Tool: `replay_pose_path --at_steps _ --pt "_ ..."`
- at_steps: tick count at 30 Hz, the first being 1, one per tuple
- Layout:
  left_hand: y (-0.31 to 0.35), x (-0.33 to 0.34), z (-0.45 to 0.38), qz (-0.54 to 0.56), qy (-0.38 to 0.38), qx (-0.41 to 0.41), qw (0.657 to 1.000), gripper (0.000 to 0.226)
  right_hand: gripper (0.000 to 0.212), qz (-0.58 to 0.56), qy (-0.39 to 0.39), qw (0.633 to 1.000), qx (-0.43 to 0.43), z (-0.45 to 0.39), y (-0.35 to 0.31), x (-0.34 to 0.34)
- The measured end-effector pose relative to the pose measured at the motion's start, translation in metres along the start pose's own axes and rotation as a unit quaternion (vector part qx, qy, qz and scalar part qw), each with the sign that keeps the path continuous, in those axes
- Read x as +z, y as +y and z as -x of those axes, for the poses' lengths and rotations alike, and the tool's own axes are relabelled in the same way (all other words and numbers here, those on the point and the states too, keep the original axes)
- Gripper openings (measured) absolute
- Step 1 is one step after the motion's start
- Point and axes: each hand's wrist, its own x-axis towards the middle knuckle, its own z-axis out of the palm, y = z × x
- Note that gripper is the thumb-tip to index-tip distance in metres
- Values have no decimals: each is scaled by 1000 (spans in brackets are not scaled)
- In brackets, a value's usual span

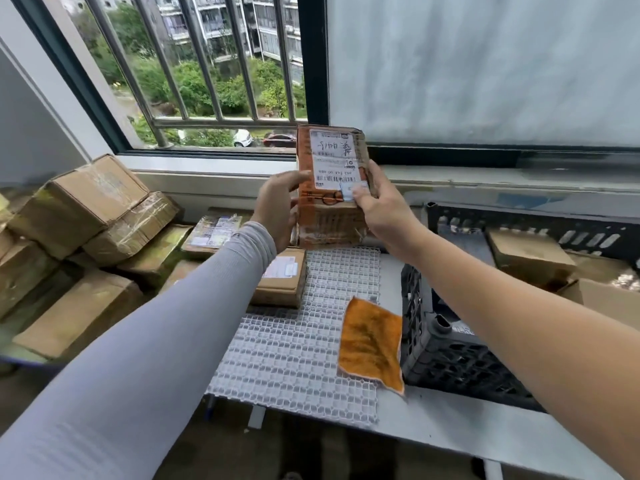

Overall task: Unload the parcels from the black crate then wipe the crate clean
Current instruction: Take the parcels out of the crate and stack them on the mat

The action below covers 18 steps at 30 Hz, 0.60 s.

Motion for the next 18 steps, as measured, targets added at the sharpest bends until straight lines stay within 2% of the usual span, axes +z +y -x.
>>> replay_pose_path --at_steps 2,6,9,18 --pt "-10 -5 -3 -35 -10 -33 999 36 59 -1 7 1000 25 -4 8 2" --pt "-25 -17 -18 -80 -62 -79 992 34 57 9 14 998 56 -14 30 13" --pt "-42 -29 -34 -76 -90 -128 985 30 60 39 35 996 77 -28 53 23" --pt "-79 -79 -105 -42 -96 -215 971 31 63 146 91 976 133 -87 114 62"
